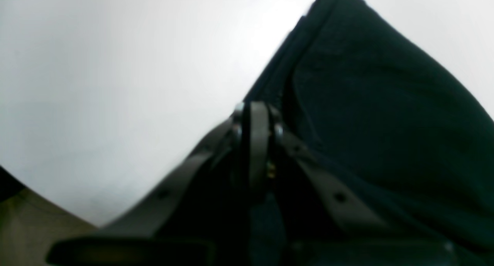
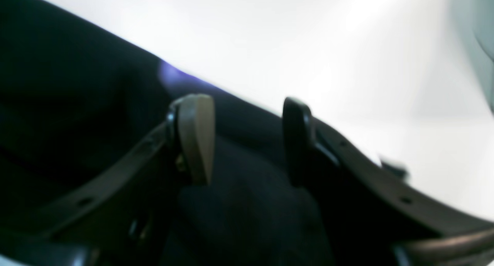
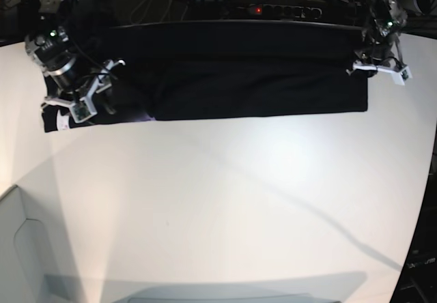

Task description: Fold the T-shirt properly

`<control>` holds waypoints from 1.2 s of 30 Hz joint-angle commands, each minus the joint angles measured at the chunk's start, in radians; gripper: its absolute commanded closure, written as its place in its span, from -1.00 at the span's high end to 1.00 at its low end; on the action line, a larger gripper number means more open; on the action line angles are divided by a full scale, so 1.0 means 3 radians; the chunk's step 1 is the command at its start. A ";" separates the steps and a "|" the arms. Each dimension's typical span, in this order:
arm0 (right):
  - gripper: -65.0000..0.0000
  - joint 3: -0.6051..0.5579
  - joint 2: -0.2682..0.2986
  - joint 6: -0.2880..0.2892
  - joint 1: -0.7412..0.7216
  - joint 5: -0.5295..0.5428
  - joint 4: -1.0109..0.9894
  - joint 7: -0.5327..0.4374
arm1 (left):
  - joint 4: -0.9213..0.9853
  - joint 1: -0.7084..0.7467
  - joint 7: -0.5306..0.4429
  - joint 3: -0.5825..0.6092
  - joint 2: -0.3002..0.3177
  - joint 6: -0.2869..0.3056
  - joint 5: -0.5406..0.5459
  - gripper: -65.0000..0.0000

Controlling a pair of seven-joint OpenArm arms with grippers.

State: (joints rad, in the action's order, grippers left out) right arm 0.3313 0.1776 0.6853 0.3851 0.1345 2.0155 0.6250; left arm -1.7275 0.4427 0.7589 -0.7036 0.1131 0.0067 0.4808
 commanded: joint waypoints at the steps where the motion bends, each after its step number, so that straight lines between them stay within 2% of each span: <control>1: -0.09 0.0059 0.0024 0.0043 0.0074 0.0025 0.0051 -0.0066 | -0.0065 0.0015 -0.0057 -0.0020 0.0030 0.0001 0.0011 -1.00; 7: -0.09 0.0269 0.0035 0.0043 0.0494 0.0025 0.0046 -0.0071 | -0.0070 0.0005 -0.0057 -0.0015 0.0030 0.0001 0.0011 -1.00; 12: -0.08 0.0300 0.0040 0.0043 0.0647 0.0020 0.0020 -0.0071 | -0.0065 0.0000 -0.0057 -0.0015 0.0030 0.0001 0.0011 -1.00; 21: -0.08 0.0504 0.0055 0.0043 0.0432 0.0020 -0.0445 -0.0076 | -0.0075 0.0015 -0.0057 -0.0015 0.0030 0.0001 0.0011 -1.00; 29: -0.10 0.0509 0.0229 0.0043 0.0304 0.0020 -0.0681 -0.0097 | -0.0059 0.0020 -0.0057 -0.0015 0.0030 0.0001 0.0006 -1.00; 32: -0.22 0.0509 0.0255 0.0043 0.0233 0.0020 -0.0773 -0.0086 | -0.0059 0.0020 -0.0057 -0.0015 0.0035 0.0001 -0.0005 -1.00; 36: -0.26 0.0617 0.0260 0.0043 0.0095 0.0015 -0.0931 -0.0076 | -0.0080 0.0061 -0.0057 -0.0020 0.0050 0.0001 0.0006 -1.00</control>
State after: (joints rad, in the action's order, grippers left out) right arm 0.5034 0.2371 0.6857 0.4149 0.1390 1.7214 0.6170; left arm -1.7298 0.4561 0.7582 -0.7033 0.1162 0.0071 0.4831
